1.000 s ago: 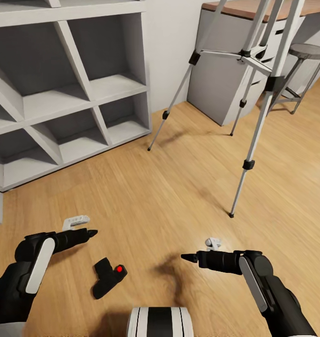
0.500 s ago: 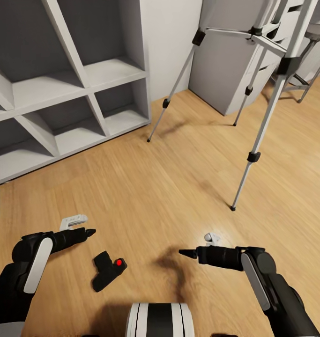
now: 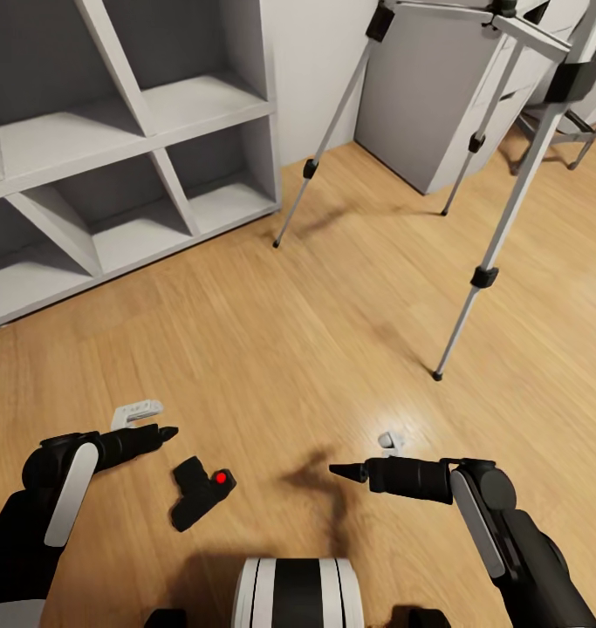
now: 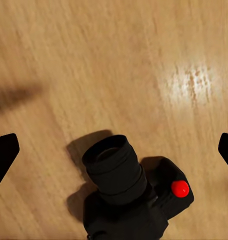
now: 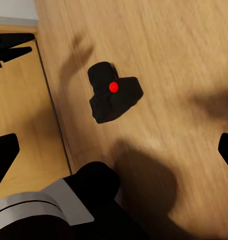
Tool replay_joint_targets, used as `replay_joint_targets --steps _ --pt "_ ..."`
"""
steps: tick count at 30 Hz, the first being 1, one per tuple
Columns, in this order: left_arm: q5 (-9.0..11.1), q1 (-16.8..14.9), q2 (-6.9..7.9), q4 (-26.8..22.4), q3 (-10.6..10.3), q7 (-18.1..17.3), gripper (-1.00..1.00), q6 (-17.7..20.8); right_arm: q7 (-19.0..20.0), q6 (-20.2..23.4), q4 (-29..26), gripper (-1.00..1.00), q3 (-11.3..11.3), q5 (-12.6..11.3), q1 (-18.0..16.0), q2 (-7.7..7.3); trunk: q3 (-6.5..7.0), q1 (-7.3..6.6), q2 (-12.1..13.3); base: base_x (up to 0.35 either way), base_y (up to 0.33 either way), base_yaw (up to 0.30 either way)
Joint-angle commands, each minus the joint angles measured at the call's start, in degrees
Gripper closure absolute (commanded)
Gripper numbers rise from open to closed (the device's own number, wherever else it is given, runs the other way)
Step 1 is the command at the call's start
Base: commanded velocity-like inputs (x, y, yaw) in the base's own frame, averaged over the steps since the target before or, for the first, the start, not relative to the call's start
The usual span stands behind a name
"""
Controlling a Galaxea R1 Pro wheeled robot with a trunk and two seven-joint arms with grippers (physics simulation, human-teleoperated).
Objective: Attach the digital camera to the camera tripod in the bedroom.
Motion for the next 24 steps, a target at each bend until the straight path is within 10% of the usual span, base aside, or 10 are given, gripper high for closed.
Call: replay_joint_targets --steps 1,24 --pt "0.13 -0.03 0.00 -0.02 0.04 0.01 -1.00 0.26 0.19 0.21 -0.01 -1.00 0.03 0.04 -0.03 -0.03 -0.26 0.01 -0.03 0.000 0.000 0.000" --pt "-2.15 -0.03 1.09 -0.67 2.35 0.43 -1.00 0.13 0.03 -0.09 0.29 -1.00 0.04 0.16 -0.03 -0.03 -1.59 0.17 -0.11 0.000 0.000 0.000"
